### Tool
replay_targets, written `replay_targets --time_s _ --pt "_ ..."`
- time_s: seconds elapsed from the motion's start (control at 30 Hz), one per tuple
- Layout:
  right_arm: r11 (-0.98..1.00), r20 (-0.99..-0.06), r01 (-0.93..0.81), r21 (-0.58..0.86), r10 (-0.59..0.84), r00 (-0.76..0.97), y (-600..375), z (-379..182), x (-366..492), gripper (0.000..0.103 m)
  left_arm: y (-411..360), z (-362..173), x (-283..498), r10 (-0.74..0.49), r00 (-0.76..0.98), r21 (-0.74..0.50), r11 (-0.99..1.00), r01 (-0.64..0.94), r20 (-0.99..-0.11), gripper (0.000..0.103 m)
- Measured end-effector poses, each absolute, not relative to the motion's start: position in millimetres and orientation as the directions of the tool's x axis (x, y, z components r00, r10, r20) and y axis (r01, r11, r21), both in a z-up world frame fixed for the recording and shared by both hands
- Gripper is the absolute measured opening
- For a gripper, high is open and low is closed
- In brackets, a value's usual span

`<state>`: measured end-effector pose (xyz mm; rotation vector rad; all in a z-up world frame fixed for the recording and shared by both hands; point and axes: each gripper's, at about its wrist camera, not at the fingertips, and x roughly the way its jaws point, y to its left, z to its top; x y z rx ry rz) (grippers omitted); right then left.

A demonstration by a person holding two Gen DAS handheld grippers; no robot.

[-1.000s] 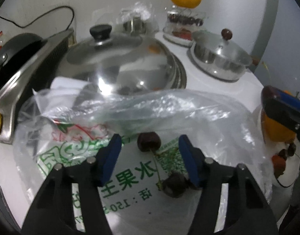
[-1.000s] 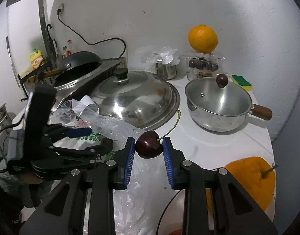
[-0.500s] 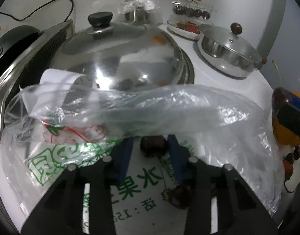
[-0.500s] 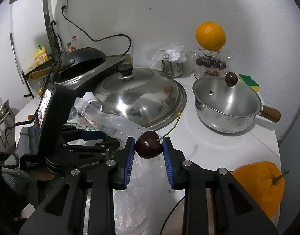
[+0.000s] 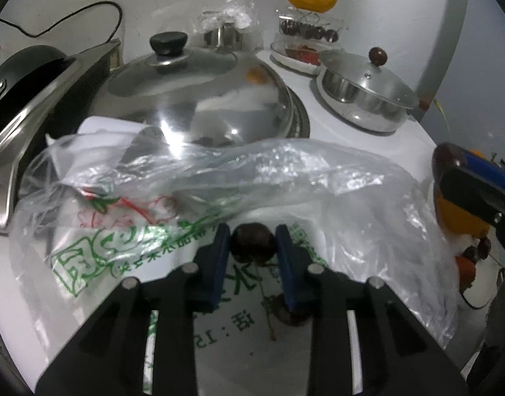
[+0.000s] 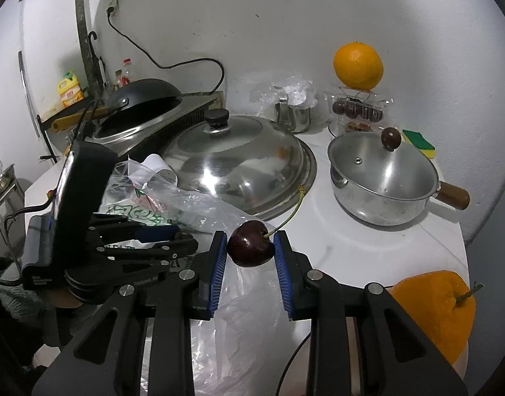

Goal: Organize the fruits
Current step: 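Carry both cherries over the white plate with both tools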

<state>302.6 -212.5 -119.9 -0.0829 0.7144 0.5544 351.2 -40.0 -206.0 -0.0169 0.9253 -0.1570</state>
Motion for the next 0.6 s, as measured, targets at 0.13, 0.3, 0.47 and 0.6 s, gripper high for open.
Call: replay_targets --time_s 0.13,0.3,0.47,0.6 --pt "0.852 -0.637 -0.513 0.103 0.452 0.624 -208.7 -114.6 294.9 0.031 -38.2 -196.8 340.9 -0.149 0.606 -0.087 0.988 0.131 -0.781 0.029" --pt "0.852 -0.631 -0.516 0.093 0.451 0.631 -206.1 -108.1 282.9 0.031 -38.4 -186.7 328.0 -0.157 0.623 -0.088 0.986 0.140 -0.766 0.029" --pt "0.852 -0.627 -0.517 0.081 0.446 0.639 -205.3 -101.7 270.1 0.031 -39.4 -174.3 312.8 -0.161 0.648 -0.085 0.985 0.147 -0.745 0.029" --pt "0.854 -0.624 -0.515 0.075 0.443 0.644 -206.3 -98.8 261.2 0.031 -40.5 -165.6 301.0 -0.164 0.663 -0.082 0.985 0.153 -0.731 0.029"
